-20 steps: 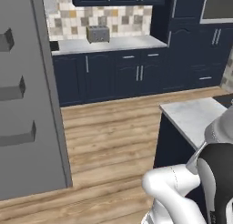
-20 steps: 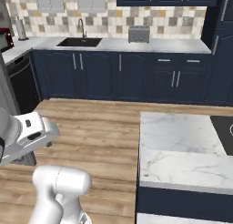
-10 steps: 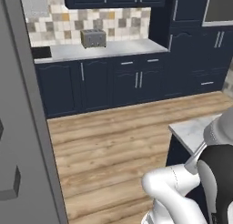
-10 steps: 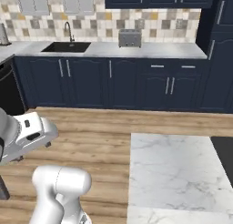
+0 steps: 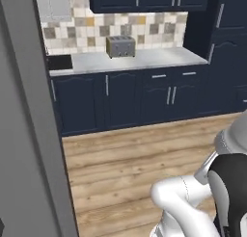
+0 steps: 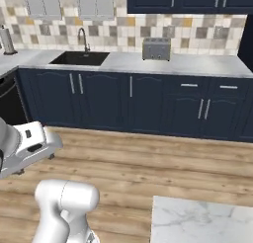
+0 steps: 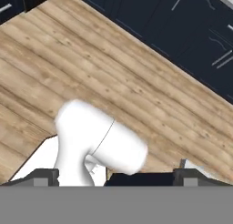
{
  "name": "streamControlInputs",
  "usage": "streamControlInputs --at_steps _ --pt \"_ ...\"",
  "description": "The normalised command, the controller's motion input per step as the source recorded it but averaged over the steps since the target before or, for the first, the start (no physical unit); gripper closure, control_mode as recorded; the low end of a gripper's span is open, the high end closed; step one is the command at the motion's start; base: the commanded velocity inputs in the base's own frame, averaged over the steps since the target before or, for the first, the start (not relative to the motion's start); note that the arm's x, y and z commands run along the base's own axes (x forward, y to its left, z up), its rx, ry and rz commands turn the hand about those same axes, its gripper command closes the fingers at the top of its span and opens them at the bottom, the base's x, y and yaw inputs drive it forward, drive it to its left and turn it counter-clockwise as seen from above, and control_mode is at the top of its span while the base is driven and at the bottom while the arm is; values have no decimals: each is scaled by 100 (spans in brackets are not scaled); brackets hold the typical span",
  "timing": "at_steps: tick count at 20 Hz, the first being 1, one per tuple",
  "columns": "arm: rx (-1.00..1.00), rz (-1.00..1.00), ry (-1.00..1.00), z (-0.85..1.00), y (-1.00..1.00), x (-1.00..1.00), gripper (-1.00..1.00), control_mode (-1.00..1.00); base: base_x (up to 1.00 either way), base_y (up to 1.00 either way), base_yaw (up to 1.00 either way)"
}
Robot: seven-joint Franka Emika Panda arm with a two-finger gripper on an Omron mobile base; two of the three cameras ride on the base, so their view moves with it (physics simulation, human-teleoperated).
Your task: Place the mustard and ketchup from the counter to the top shelf of the fridge. If the existing items in the fridge are on the top shelf, move them to other shelves.
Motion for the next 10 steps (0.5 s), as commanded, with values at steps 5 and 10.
streamControlInputs --at_steps 5,10 --pt "0 0 0 0 0 0 -100 100 100 6 3" --pt "0 0 0 0 0 0 -100 100 100 26 5"
